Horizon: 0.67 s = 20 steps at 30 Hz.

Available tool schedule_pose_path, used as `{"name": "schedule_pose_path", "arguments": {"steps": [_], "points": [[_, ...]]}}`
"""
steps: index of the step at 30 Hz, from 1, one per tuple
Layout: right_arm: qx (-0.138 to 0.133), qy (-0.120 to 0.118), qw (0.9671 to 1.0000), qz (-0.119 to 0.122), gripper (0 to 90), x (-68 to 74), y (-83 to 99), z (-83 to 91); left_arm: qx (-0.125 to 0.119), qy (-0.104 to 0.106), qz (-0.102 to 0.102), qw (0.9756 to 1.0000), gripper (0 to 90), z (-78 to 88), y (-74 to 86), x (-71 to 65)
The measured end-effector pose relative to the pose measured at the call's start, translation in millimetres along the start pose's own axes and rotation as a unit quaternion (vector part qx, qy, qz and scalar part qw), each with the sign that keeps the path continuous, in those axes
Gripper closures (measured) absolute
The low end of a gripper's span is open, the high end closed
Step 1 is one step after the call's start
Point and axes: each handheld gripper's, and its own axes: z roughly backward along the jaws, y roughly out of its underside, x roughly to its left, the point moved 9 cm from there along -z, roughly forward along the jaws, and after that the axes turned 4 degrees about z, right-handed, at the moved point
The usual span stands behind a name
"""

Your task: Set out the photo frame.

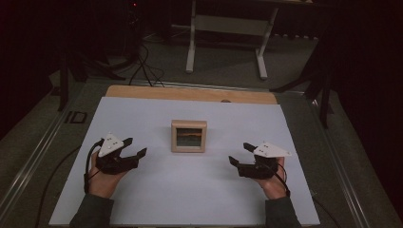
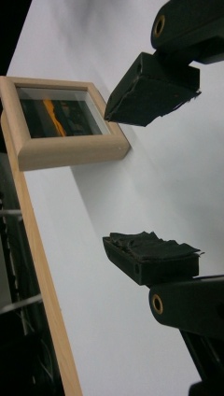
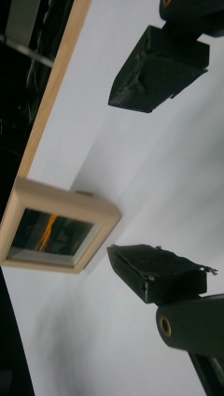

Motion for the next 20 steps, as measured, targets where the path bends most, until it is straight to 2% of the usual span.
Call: {"name": "schedule_pose_path", "arguments": {"steps": [3,11,15,17,20], "points": [[-0.01,0.007,0.9997,-0.021,23.2,-5.6,8.9,11.8,-0.004,-0.003,0.002,1.0,34.0,6.7,3.0,2.6],[-0.039,0.025,0.9981,-0.039,23.2,-8.3,17.3,34.3,-0.013,-0.018,0.01,0.9997,33.6,24.2,15.8,11.8],[-0.047,0.032,0.9974,-0.045,23.2,-9.3,20.2,39.7,-0.007,-0.027,0.025,0.9993,33.5,29.4,28.4,17.8],[-0.046,0.035,0.9972,-0.046,23.2,-10.6,22.3,39.9,0.002,-0.032,0.026,0.9991,33.5,29.9,34.0,20.6],[-0.04,0.039,0.997,-0.053,23.2,-15.4,27.9,36.8,0.003,-0.038,0.032,0.9988,33.5,30.3,35.3,25.4]]}}
